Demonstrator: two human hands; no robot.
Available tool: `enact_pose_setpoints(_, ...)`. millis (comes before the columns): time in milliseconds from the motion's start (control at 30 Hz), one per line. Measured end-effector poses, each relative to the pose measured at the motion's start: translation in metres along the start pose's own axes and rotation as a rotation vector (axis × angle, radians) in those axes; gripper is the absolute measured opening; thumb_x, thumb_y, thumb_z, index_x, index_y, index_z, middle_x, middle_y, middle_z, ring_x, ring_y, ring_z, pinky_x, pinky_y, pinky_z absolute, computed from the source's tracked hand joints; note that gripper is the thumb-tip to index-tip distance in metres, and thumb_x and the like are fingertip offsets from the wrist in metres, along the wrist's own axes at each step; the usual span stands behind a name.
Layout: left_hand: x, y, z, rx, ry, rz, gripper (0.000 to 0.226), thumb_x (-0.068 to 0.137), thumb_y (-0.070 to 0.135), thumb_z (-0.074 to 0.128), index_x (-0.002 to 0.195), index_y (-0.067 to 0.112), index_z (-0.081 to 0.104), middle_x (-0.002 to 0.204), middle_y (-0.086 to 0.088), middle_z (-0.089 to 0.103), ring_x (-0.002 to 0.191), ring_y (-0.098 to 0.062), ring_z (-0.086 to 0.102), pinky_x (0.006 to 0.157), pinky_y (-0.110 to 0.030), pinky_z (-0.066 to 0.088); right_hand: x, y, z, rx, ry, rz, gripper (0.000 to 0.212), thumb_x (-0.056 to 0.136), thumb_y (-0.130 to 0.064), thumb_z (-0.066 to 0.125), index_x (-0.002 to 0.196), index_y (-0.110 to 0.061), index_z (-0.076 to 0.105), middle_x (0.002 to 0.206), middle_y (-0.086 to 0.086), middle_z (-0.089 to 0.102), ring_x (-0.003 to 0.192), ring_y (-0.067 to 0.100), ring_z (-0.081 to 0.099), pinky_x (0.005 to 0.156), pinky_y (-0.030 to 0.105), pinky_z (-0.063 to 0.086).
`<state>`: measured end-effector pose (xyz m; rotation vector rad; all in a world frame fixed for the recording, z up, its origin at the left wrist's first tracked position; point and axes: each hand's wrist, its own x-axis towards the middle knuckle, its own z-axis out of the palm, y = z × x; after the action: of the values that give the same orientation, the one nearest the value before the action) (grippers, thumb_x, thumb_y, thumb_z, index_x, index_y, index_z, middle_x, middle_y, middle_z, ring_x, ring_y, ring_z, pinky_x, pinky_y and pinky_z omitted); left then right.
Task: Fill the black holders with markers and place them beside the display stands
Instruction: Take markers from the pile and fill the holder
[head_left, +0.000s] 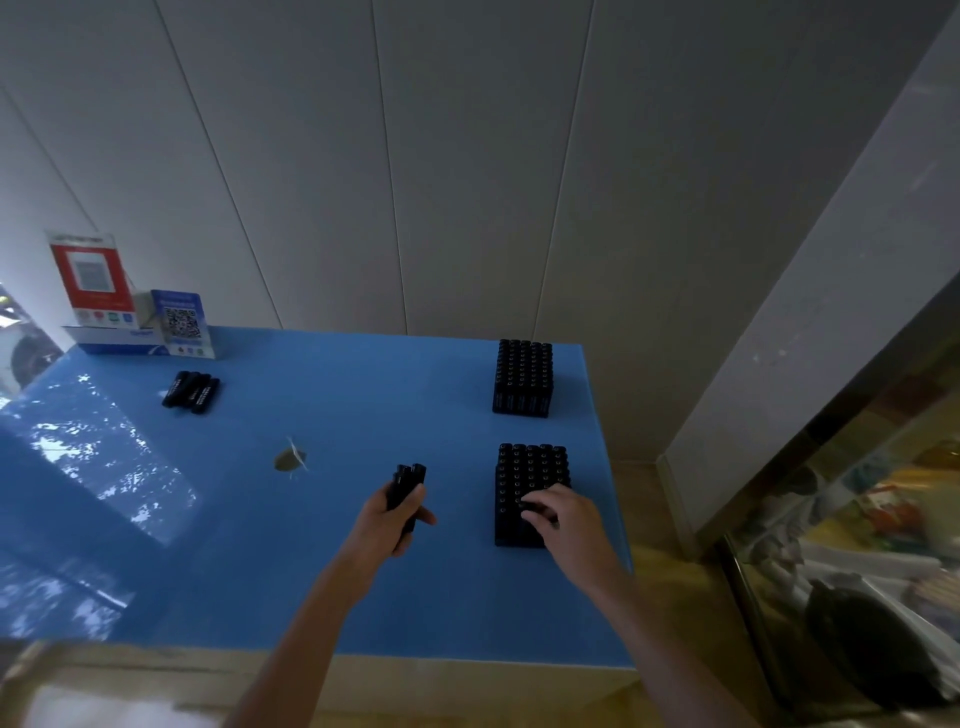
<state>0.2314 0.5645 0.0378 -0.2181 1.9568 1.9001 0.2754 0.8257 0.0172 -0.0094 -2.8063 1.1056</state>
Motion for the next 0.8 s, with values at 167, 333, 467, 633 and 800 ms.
enact_pose_setpoints(167, -0.001, -0.003, -0.002, -0.029, 0.026, -0.023, 0.026, 0.102, 0.025, 0.055, 0.12, 0.006, 0.053, 0.084, -0.012, 0.07, 0.046, -0.014, 0.039, 0.042, -0.024, 0.034, 0.001, 0.001, 0.003, -0.052, -0.019, -0.024, 0.022, 0.087, -0.015, 0.074, 0.108, -0.017, 0.073, 0.089, -0.008, 0.064, 0.073, 0.005, 0.062, 0.071, 0.019, 0.051)
enact_pose_setpoints(333, -0.004, -0.004, -0.003, -0.023, 0.025, -0.046, 0.027, 0.102, 0.025, 0.055, 0.12, 0.005, 0.055, 0.084, -0.01, 0.066, 0.049, -0.011, 0.038, 0.044, -0.023, 0.033, -0.001, 0.0, 0.001, -0.113, -0.001, -0.023, 0.015, 0.088, -0.021, 0.073, 0.102, -0.02, 0.069, 0.094, -0.01, 0.068, 0.076, 0.004, 0.063, 0.072, 0.02, 0.054)
enact_pose_setpoints(467, -0.007, -0.004, -0.003, -0.024, 0.013, -0.074, 0.026, 0.103, 0.024, 0.054, 0.12, 0.005, 0.058, 0.086, -0.009, 0.064, 0.049, -0.01, 0.038, 0.044, -0.022, 0.032, -0.002, 0.003, 0.004, -0.17, -0.027, -0.046, 0.017, 0.091, -0.021, 0.07, 0.107, -0.02, 0.072, 0.094, -0.008, 0.068, 0.072, 0.0, 0.057, 0.068, 0.007, 0.043)
enact_pose_setpoints(633, -0.01, -0.001, 0.002, -0.025, -0.016, -0.101, 0.024, 0.103, 0.022, 0.052, 0.116, 0.005, 0.062, 0.086, -0.008, 0.064, 0.05, -0.011, 0.037, 0.045, -0.023, 0.03, -0.004, 0.002, 0.006, -0.159, -0.006, -0.051, 0.019, 0.094, -0.022, 0.065, 0.111, -0.018, 0.072, 0.099, -0.011, 0.065, 0.076, -0.001, 0.057, 0.071, 0.007, 0.043)
enact_pose_setpoints(800, -0.01, 0.004, 0.009, -0.014, -0.055, -0.061, 0.023, 0.099, 0.022, 0.06, 0.116, 0.006, 0.063, 0.087, -0.006, 0.07, 0.048, -0.009, 0.035, 0.043, -0.021, 0.028, -0.003, 0.002, 0.004, -0.166, -0.012, -0.043, 0.015, 0.095, -0.023, 0.064, 0.106, -0.019, 0.073, 0.098, -0.014, 0.061, 0.077, -0.002, 0.055, 0.071, 0.005, 0.041)
